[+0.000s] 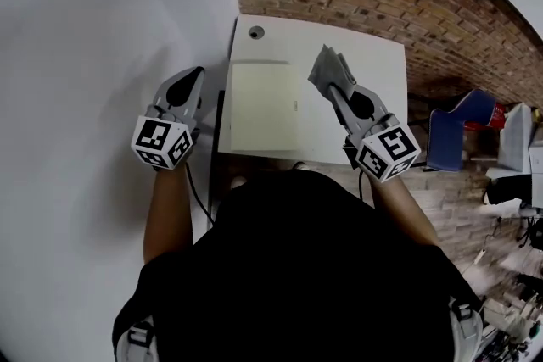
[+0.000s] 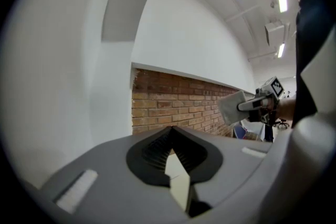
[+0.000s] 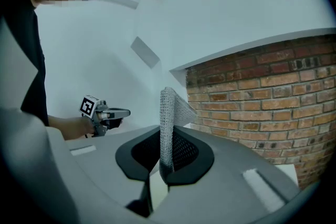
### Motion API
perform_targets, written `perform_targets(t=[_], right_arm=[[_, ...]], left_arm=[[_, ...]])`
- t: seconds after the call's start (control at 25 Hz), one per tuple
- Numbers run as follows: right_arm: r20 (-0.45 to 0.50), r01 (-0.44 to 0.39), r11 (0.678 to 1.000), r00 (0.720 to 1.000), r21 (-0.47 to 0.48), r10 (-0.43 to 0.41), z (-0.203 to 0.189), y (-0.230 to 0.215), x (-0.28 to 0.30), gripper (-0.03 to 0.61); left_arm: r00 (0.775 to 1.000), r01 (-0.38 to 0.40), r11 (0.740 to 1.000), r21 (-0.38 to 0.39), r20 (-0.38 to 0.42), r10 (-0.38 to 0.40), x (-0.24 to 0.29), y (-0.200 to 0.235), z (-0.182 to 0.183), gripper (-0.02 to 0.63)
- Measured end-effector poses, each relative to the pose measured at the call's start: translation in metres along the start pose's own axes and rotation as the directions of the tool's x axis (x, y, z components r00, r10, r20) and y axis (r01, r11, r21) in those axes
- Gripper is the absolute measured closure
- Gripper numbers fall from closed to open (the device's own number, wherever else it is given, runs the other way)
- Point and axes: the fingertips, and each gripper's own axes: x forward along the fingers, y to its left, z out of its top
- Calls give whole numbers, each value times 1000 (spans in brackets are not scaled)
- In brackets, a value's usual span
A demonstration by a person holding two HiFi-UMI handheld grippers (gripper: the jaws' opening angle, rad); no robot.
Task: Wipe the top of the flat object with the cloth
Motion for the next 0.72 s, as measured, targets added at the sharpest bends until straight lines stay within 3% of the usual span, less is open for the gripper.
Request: perform_targets(t=[0.24, 0.72], right_arm=[[11, -48, 998, 999, 44, 48, -7, -38, 2, 569], [34, -126, 989, 992, 73, 124, 0, -42, 30, 569]], left_arm=[[1000, 4, 1000, 20, 20, -4, 14, -25, 5, 612], [999, -42, 997, 57, -6, 43, -5, -19, 10, 612]])
